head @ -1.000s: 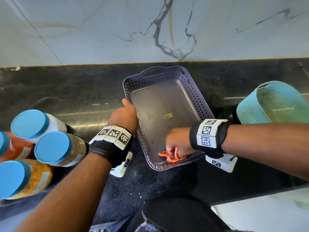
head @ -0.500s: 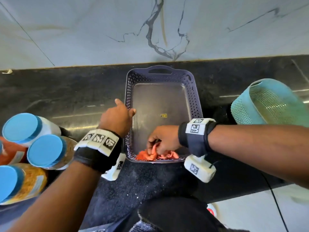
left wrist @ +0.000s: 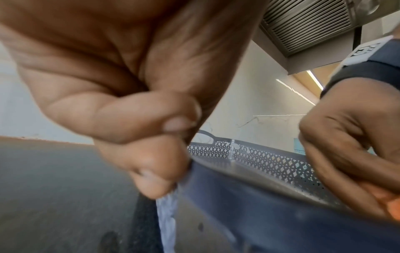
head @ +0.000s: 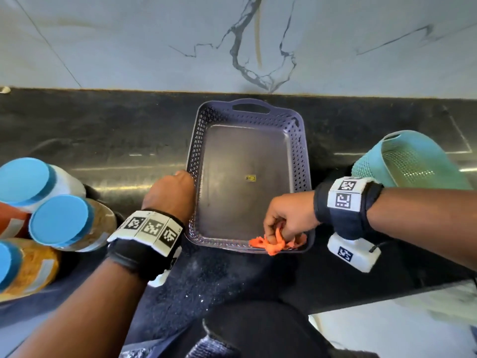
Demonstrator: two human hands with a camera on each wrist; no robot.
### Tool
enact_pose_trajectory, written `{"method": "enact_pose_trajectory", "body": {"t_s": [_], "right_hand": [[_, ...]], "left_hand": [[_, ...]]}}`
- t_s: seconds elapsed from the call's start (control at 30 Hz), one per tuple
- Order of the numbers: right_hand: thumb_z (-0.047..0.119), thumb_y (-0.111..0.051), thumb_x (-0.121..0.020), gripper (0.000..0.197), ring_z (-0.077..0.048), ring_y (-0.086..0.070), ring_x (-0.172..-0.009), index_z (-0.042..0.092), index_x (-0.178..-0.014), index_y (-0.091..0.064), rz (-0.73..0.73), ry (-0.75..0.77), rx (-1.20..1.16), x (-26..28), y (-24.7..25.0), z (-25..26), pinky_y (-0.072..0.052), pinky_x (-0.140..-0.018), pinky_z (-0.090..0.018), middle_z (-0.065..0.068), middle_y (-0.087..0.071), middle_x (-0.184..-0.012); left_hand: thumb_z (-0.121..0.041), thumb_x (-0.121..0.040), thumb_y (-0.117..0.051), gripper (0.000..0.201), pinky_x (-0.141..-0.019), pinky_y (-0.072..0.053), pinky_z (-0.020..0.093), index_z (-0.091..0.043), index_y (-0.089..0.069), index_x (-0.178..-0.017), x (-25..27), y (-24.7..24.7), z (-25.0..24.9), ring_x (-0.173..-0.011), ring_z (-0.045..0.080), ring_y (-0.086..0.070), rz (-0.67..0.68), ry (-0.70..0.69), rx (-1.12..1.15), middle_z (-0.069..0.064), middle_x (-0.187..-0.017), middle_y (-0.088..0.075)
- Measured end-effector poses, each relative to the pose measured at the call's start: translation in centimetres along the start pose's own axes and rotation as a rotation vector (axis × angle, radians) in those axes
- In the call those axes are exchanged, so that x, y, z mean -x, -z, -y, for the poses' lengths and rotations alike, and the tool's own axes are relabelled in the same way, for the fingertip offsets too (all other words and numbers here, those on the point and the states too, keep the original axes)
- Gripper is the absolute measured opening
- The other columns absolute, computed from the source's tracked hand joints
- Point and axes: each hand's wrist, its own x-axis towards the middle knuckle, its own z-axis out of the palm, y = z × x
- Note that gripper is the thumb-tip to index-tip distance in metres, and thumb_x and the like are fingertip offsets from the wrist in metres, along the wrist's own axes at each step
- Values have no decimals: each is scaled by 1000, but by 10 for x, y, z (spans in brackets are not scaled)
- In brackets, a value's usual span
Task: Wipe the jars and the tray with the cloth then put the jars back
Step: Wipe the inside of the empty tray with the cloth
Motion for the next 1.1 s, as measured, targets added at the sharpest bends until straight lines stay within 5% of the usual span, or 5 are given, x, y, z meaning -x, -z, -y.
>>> {"method": "enact_pose_trajectory", "body": {"t_s": [0.17,0.33,0.5,0.83,1.1], "right_hand": [[0,-67,-78,33,0,-56,-67,22,-103,-74,16,-21,54,10,7,-3,-51,-73,-25,9,-69,-87],[5,-77,-82,40,-5,-58,-81,23,-117,-73,-158,147,-107,-9,-10,12,-46,-73,-14,8,-69,-101],[4,-74,-79,35,-17,-69,-96,24,-108,-77,-130,100,40,-6,-8,3,-56,-91,-36,2,-74,-110],[1,-69,-79,47,-13,-61,-109,25,-119,-71,-156,192,176,15,-5,12,-51,-96,-31,8,-61,-125],[17,-84,-75,48,-19,-60,-105,19,-121,-71,-326,236,20,-12,-41,38,-50,-94,-33,-4,-63,-119]], "left_hand": [[0,-99,-46,19,-76,-55,46,4,-54,-116,-8,2,2,-91,41,-72,8,22,-55,23,-104,-73],[-1,-100,-44,19,-75,-57,45,1,-51,-117,-7,7,0,-92,41,-72,28,53,-112,21,-103,-72],[-7,-103,-41,20,-70,-47,42,-3,-53,-119,-14,21,4,-98,40,-70,14,81,-177,19,-107,-71],[-15,-102,-44,28,-80,-48,42,-12,-64,-122,-49,40,22,-109,39,-67,6,129,-191,17,-120,-70],[-42,-94,-67,41,-94,-51,42,-9,-68,-119,-58,67,36,-112,37,-65,-74,114,259,15,-120,-71]]}}
